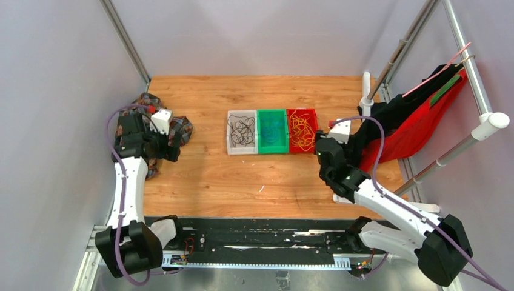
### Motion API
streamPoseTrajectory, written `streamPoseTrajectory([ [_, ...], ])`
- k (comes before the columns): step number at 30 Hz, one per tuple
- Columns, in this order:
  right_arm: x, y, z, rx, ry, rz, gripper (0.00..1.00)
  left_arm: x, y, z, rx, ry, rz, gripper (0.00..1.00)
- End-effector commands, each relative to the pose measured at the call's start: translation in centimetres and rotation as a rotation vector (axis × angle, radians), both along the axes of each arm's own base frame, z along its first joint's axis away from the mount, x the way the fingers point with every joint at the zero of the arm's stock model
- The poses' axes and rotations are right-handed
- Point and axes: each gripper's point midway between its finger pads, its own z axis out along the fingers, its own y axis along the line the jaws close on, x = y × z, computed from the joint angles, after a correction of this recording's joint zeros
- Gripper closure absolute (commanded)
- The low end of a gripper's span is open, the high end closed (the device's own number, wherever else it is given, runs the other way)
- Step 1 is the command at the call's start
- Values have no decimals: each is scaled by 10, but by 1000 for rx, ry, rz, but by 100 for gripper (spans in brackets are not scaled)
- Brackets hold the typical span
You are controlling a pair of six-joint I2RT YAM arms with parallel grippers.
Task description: Untangle the cables
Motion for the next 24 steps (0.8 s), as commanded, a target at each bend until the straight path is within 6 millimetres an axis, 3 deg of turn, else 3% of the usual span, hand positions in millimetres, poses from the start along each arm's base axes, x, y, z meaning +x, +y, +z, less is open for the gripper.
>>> streamPoseTrajectory([
  [1,-13,-69,-21,-84,-11,-262,27,11,12,-32,-57,-64,60,2],
  [4,-23,-113,-43,-18,6,-436,27,20,16,-62,-99,-62,99,2],
  [8,-27,-141,-47,-8,-17,-534,27,28,6,-84,-190,-155,125,2],
  [12,-16,-151,-64,-30,22,-542,27,38,-6,-86,-280,-262,120,2],
  [16,0,-153,-70,-110,66,-496,27,38,-4,-95,-275,-308,135,2],
  [24,-5,-176,-102,-90,76,-517,27,42,-25,-84,-221,-424,85,2],
])
